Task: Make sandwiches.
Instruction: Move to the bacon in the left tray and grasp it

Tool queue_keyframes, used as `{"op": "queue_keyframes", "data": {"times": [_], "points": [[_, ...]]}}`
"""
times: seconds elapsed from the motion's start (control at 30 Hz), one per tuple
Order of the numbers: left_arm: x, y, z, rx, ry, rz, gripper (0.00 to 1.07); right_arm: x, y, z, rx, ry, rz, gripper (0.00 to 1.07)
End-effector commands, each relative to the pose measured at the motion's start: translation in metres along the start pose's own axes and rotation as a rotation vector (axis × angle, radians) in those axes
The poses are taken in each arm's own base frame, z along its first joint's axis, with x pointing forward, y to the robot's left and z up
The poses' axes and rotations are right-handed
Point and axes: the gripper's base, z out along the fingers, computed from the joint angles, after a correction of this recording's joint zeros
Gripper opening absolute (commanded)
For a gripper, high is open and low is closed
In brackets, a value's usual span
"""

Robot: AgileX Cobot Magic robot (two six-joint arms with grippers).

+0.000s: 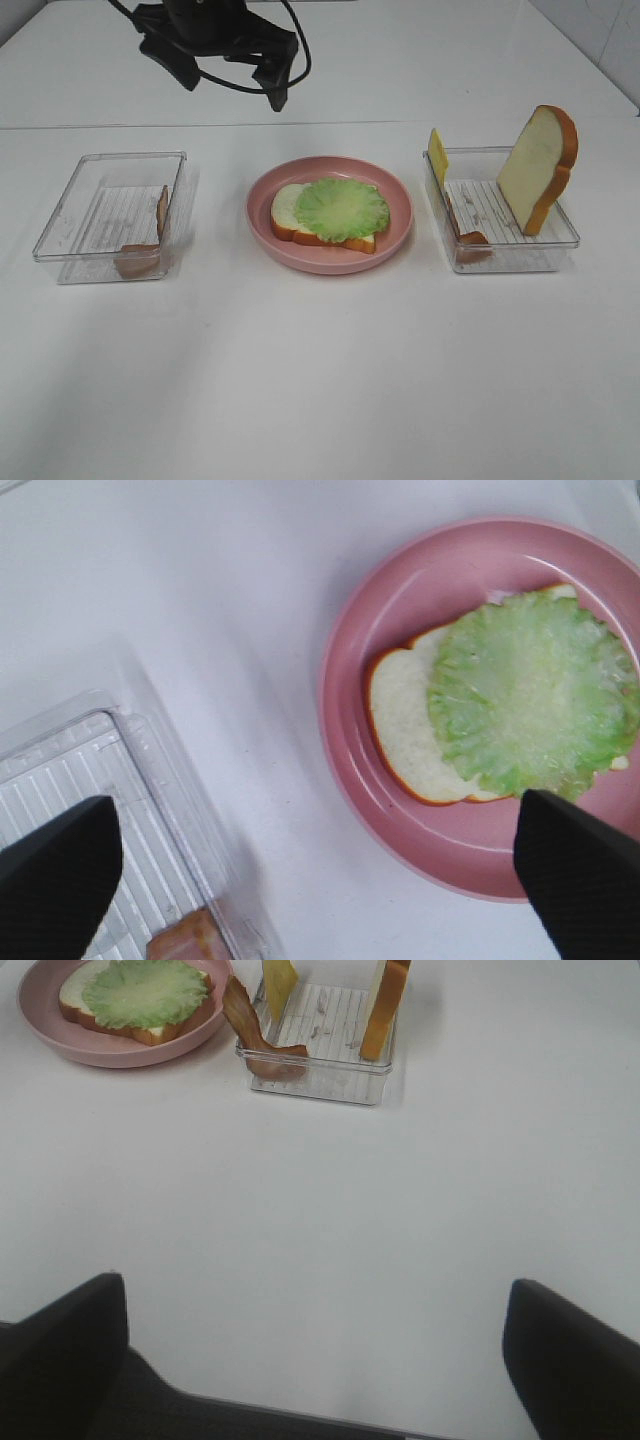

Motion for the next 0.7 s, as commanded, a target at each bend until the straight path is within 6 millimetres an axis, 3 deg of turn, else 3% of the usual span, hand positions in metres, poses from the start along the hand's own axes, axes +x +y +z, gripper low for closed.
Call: {"op": "queue_keyframes", "data": {"times": [0.03,0.27,0.5,0.7], "points": [[0.009,0.026,-0.015,-0.023,0.087,-0.099,1.02,0.003,0.001,-0.005,0.000,-0.038,0.000,0.99],[0.022,0.050,-0.025,0.001,0.124,-0.158,1.02,0.003,0.001,-0.005,0.000,-0.038,0.000,0.99],[0.053,0.066,-0.001,0.007,0.271,-0.214,1.02,0.003,0.001,-0.005,0.000,-0.038,0.000,0.99],[0.065,0.066,0.018,-0.001,0.299,-0.269,1.02,0.003,0.001,-0.005,0.000,-0.038,0.000,0.99]]}}
